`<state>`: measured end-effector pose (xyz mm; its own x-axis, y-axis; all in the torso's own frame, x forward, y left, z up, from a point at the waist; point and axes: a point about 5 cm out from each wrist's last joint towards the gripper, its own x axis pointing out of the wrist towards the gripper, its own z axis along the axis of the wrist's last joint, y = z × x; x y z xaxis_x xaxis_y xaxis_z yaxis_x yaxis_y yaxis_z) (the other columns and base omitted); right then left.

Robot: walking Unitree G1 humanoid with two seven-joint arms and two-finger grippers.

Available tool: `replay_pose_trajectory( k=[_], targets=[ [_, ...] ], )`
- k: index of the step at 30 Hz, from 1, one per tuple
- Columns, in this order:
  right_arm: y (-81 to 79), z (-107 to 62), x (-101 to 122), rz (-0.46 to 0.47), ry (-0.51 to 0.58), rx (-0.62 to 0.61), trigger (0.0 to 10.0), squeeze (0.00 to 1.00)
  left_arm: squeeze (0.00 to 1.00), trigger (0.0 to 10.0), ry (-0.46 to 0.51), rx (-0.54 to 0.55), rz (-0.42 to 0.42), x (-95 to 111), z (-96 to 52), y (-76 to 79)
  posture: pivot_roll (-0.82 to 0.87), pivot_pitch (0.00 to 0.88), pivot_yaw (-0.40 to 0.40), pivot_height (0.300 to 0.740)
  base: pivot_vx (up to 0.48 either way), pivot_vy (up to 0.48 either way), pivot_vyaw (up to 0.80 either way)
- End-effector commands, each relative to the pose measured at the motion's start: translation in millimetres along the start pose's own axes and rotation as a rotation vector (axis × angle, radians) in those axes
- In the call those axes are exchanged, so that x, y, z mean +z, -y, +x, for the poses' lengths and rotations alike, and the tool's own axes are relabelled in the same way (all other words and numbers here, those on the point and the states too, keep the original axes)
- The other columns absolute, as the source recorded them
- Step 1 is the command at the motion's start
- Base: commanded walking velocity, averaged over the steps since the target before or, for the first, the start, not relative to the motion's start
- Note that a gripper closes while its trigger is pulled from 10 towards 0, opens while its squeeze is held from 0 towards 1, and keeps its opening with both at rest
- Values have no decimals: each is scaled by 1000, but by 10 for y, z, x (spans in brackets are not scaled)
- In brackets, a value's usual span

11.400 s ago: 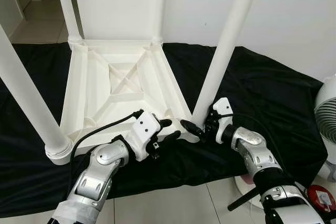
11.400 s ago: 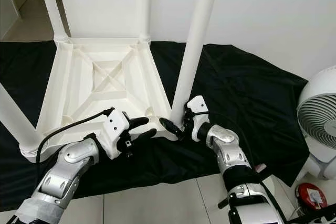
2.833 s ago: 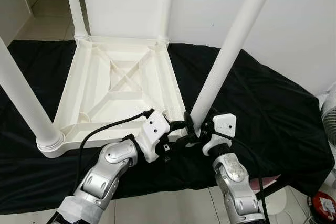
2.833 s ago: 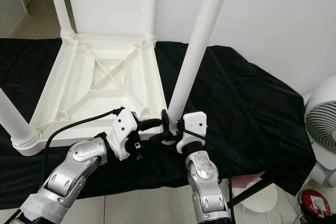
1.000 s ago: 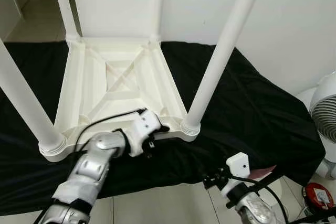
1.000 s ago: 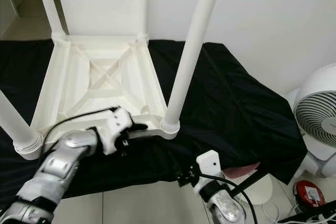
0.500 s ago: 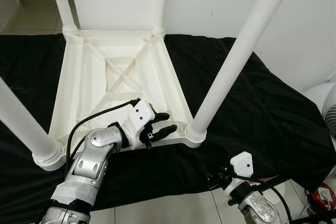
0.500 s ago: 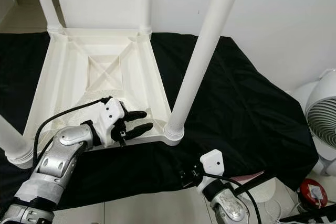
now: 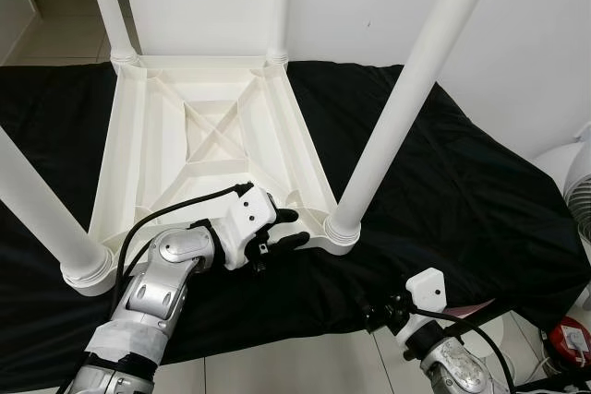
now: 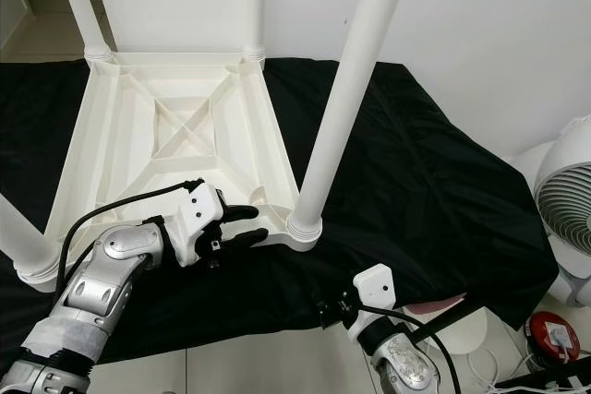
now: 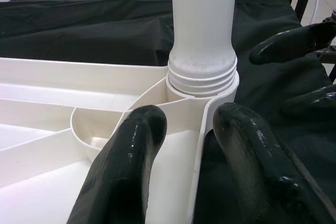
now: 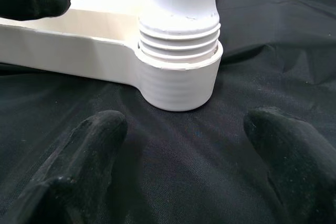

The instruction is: Building children table

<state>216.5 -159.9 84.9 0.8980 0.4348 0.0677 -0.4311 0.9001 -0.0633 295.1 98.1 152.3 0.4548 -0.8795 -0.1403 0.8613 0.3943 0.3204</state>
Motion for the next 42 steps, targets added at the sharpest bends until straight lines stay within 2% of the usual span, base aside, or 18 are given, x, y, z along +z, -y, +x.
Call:
replay_pose_trajectory(
  k=[1,8,15,22,26,30,32,34,35,36,37,38,39,40,42],
  targets=[
    [41,-39,-28,-4,-10,-19,10000,0,0,10000,-2,89,-3,-9,2,-14,27,88,-74,740,0,0,0],
    [40,-21,-35,-8,-11,-16,10000,0,0,10000,-55,52,18,-67,8,32,29,82,-76,740,0,0,0],
    [43,-18,-43,-12,-15,-16,10000,0,0,10000,-145,19,86,-157,-27,66,29,83,-76,740,0,0,0],
    [40,-9,-49,-14,-17,-14,10000,0,0,10000,-250,57,120,-273,-61,8,32,83,-78,740,0,0,0],
    [33,0,-54,-16,-18,-13,10000,0,0,10000,-346,85,154,-371,-115,-49,36,85,-77,740,0,0,0],
    [22,2,-63,-19,-20,-9,10000,0,0,9725,-378,100,163,-404,-142,-74,36,87,-76,740,0,0,0],
    [14,3,-70,-19,-22,-8,10000,0,0,5098,-396,121,166,-423,-161,-101,38,89,-74,740,0,0,0],
    [14,3,-70,-19,-22,-8,10000,0,0,5098,-396,121,166,-423,-161,-101,38,89,-74,740,0,0,0],
    [10,5,-71,-18,-22,-8,10000,0,0,4118,-403,132,163,-430,-167,-116,38,89,-74,740,0,0,0],
    [10,5,-71,-18,-22,-8,10000,0,0,4118,-403,132,163,-430,-167,-116,38,89,-74,740,0,0,0],
    [6,5,-73,-18,-23,-8,10000,0,0,3451,-416,138,169,-442,-173,-129,38,89,-74,740,0,0,0],
    [2,8,-77,-19,-24,-8,10000,0,0,2314,-444,148,180,-481,-191,-152,39,88,-72,740,0,0,0],
    [2,8,-77,-19,-24,-8,10000,0,0,2314,-444,148,180,-481,-191,-152,39,88,-72,740,0,0,0],
    [-1,12,-79,-20,-25,-8,10000,0,0,1373,-471,156,191,-517,-213,-171,40,86,-70,740,0,0,0],
    [-2,14,-81,-21,-26,-7,10000,0,0,1373,-488,161,198,-541,-229,-184,40,86,-70,740,0,0,0]
  ],
)
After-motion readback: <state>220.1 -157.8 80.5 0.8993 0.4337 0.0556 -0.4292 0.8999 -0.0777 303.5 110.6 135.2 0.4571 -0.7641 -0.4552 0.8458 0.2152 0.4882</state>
